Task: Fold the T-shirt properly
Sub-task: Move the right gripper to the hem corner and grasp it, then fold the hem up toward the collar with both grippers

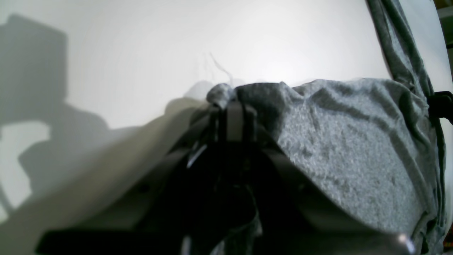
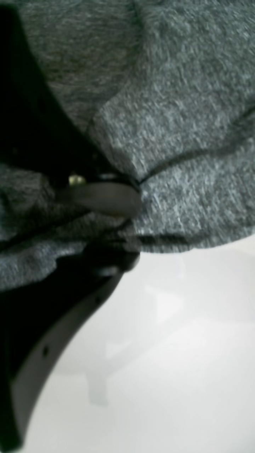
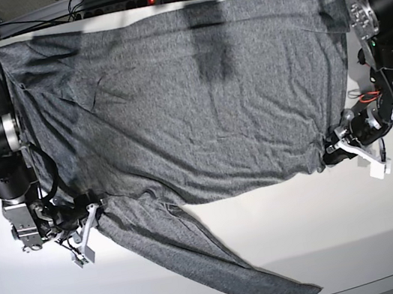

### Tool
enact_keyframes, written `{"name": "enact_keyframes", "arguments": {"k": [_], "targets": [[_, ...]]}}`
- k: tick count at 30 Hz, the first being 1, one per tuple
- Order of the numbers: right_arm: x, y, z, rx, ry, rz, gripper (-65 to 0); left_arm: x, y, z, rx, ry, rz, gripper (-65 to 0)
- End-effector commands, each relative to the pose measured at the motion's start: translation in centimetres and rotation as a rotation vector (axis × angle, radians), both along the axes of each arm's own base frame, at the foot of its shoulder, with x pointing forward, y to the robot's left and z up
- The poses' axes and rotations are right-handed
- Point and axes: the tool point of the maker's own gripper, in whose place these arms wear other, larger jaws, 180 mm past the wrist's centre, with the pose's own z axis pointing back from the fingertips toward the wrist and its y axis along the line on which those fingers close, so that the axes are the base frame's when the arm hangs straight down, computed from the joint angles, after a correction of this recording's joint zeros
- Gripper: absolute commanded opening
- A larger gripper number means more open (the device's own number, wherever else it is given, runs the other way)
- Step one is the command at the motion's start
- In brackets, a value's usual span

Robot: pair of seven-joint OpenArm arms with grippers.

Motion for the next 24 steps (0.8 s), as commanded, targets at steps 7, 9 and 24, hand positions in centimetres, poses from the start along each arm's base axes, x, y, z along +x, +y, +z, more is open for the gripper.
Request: {"name": "enact_keyframes", "arguments": {"k": [7, 9, 24], "targets": [[-0.6, -0.8, -0.1, -0.037, 0.037, 0.008, -65.0, 0.2, 0.7, 0.2, 0.036, 0.019, -0.014, -65.0], [-0.5, -0.8, -0.1, -0.036, 0.034, 0.009, -65.0, 0.2, 0.6, 0.2, 0.035, 0.019, -0.014, -65.0], [1.2, -0.6, 1.3, -0.003, -0.067, 0.027, -65.0, 1.0, 1.0, 1.0, 0.019, -0.024, 0.017, -65.0]]}}
